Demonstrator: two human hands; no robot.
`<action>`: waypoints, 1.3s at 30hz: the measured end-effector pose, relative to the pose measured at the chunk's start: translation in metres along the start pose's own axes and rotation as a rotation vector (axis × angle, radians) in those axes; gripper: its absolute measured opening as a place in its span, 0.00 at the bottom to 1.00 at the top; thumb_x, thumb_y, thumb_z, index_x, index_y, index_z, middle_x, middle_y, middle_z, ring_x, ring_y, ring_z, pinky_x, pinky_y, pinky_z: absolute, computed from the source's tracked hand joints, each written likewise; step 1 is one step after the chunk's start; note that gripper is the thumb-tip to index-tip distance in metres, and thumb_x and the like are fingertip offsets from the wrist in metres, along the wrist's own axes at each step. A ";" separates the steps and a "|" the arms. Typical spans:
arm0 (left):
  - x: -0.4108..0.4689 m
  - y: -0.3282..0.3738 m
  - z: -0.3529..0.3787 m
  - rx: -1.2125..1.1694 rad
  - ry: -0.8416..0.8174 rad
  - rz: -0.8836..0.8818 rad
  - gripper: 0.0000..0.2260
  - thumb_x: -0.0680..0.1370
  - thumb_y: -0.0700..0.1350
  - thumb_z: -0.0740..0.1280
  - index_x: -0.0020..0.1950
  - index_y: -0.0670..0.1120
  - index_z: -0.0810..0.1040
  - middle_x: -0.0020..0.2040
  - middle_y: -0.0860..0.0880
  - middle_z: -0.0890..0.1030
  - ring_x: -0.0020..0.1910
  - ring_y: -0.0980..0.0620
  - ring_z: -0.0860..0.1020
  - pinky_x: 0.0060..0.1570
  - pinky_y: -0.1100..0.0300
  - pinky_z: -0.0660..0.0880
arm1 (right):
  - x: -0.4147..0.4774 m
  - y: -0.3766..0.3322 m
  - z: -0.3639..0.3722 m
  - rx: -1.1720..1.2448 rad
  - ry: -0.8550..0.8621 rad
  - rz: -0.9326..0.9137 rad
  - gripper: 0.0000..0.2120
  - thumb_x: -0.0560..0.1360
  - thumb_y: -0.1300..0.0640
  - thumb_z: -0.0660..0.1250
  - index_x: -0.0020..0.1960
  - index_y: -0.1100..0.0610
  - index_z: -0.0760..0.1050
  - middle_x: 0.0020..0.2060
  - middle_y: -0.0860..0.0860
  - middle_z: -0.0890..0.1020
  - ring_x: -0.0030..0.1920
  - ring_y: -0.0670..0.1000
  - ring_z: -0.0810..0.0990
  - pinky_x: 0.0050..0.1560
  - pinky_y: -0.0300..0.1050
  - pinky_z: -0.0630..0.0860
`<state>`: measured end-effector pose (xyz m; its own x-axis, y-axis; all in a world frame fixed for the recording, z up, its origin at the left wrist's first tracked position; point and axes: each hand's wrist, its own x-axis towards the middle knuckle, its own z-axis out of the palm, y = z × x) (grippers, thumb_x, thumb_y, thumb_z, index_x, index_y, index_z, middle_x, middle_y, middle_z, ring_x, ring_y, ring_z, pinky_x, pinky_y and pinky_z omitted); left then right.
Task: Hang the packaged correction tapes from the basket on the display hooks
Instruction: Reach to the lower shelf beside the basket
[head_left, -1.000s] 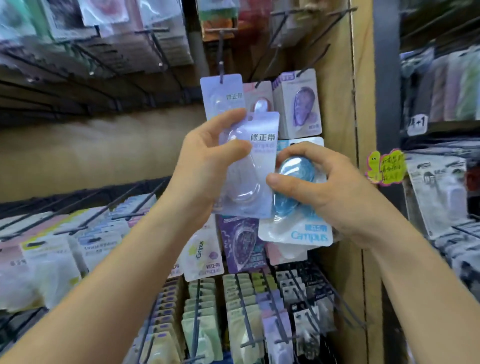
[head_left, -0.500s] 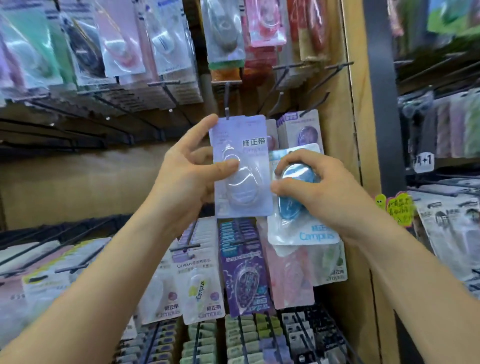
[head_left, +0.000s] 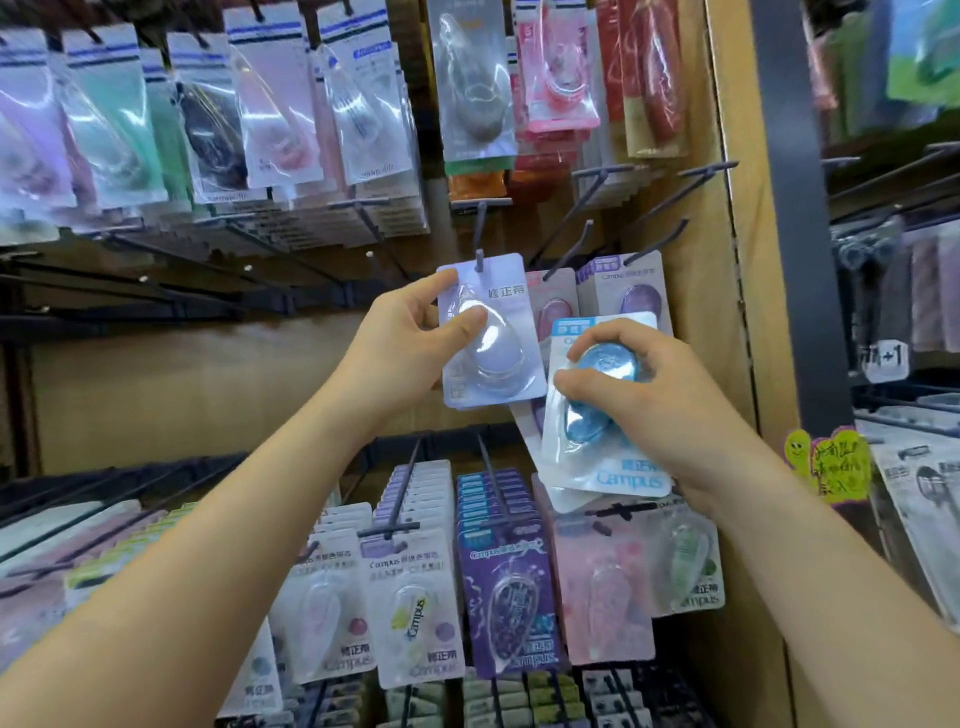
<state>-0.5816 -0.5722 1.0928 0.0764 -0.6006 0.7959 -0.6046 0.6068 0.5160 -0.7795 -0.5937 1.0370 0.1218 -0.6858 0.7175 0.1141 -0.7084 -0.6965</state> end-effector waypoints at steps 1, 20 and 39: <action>0.003 -0.002 0.001 0.048 -0.001 -0.002 0.27 0.80 0.49 0.67 0.77 0.50 0.64 0.66 0.42 0.77 0.56 0.47 0.79 0.36 0.69 0.78 | 0.001 0.002 -0.002 -0.002 0.020 0.004 0.07 0.71 0.59 0.75 0.46 0.53 0.79 0.40 0.47 0.82 0.36 0.47 0.82 0.33 0.40 0.78; -0.033 -0.003 0.027 0.299 0.162 0.304 0.22 0.75 0.60 0.68 0.66 0.57 0.71 0.49 0.52 0.71 0.42 0.57 0.69 0.41 0.68 0.66 | -0.006 0.016 -0.016 0.186 0.141 -0.239 0.27 0.67 0.58 0.76 0.62 0.45 0.70 0.57 0.50 0.81 0.54 0.52 0.84 0.50 0.50 0.82; -0.062 0.032 0.062 -0.654 -0.012 -0.193 0.14 0.69 0.48 0.72 0.50 0.43 0.75 0.40 0.44 0.86 0.35 0.47 0.84 0.31 0.61 0.79 | -0.023 0.008 -0.025 0.116 -0.071 -0.244 0.29 0.69 0.55 0.72 0.68 0.42 0.70 0.63 0.40 0.80 0.63 0.41 0.78 0.59 0.36 0.77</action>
<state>-0.6544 -0.5473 1.0401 0.1235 -0.7331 0.6688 0.0226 0.6759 0.7367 -0.8061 -0.5881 1.0153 0.1450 -0.4811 0.8646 0.2598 -0.8246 -0.5025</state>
